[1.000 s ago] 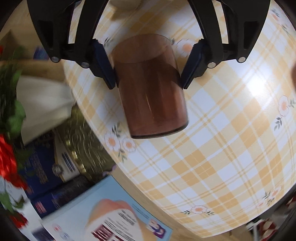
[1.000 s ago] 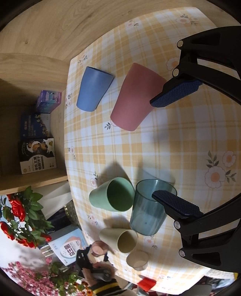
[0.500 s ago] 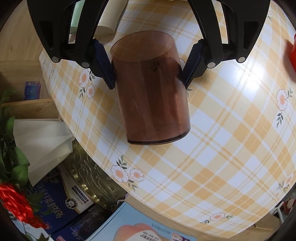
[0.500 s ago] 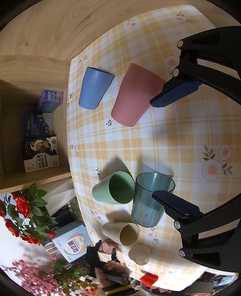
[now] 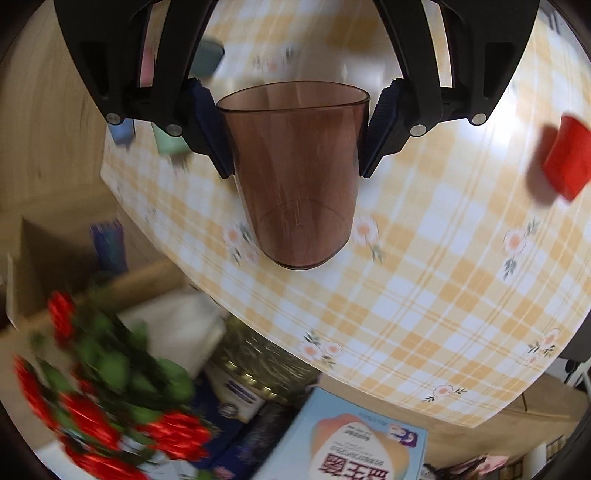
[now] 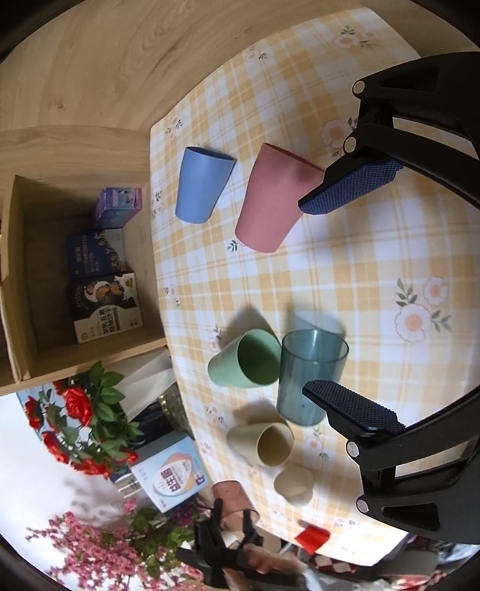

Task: Flip cup upside down
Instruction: 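Close the left gripper around the body of the brown cup, then lift and turn the brown cup, stand it on the table, open left gripper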

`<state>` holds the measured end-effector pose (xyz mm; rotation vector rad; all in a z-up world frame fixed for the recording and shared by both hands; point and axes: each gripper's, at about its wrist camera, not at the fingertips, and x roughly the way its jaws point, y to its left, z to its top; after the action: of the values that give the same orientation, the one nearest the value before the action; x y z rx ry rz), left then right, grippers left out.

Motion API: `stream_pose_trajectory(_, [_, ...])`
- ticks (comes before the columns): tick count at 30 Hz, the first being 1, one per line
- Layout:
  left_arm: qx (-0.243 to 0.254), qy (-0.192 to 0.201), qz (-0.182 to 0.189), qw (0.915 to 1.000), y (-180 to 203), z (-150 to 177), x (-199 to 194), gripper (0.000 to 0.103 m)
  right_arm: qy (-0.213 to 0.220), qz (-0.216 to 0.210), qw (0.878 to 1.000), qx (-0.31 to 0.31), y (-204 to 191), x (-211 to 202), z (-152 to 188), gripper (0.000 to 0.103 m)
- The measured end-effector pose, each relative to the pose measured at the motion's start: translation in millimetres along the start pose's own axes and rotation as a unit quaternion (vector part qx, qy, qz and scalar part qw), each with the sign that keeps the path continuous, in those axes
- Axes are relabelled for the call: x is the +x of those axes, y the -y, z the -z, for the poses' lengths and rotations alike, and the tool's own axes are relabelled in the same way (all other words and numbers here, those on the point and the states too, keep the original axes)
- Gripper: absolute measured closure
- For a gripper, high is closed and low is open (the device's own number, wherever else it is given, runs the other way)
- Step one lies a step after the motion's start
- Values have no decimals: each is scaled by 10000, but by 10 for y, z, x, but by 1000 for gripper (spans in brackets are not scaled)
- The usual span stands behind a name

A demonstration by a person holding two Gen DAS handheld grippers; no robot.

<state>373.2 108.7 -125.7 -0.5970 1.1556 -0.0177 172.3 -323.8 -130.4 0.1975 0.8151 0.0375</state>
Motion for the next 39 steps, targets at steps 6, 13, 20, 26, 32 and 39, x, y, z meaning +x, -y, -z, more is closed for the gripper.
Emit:
stream_pose_trajectory(6, [610, -95, 178, 9979, 228, 842, -340, 36, 119, -27, 9999, 94, 61, -211, 113, 15])
stream_pose_trajectory(13, [678, -268, 278, 9970, 216, 1567, -234, 36, 5, 60, 9994, 333, 237, -268, 313, 15])
stream_pose_trajectory(20, [397, -427, 243, 9980, 250, 1813, 143, 36, 21, 76, 9993, 357, 289, -342, 402, 15])
stream_pose_trajectory(26, [381, -567, 194, 9975, 371, 2002, 401, 36, 69, 95, 9990, 430, 360, -388, 400, 15])
stream_pose_trajectory(32, [573, -703, 225, 9956, 503, 2191, 492, 36, 22, 187, 9985, 512, 460, -384, 416, 15])
stream_pose_trajectory(39, [643, -966, 295, 9928, 482, 2381, 635, 36, -59, 206, 9984, 521, 454, -376, 435, 15])
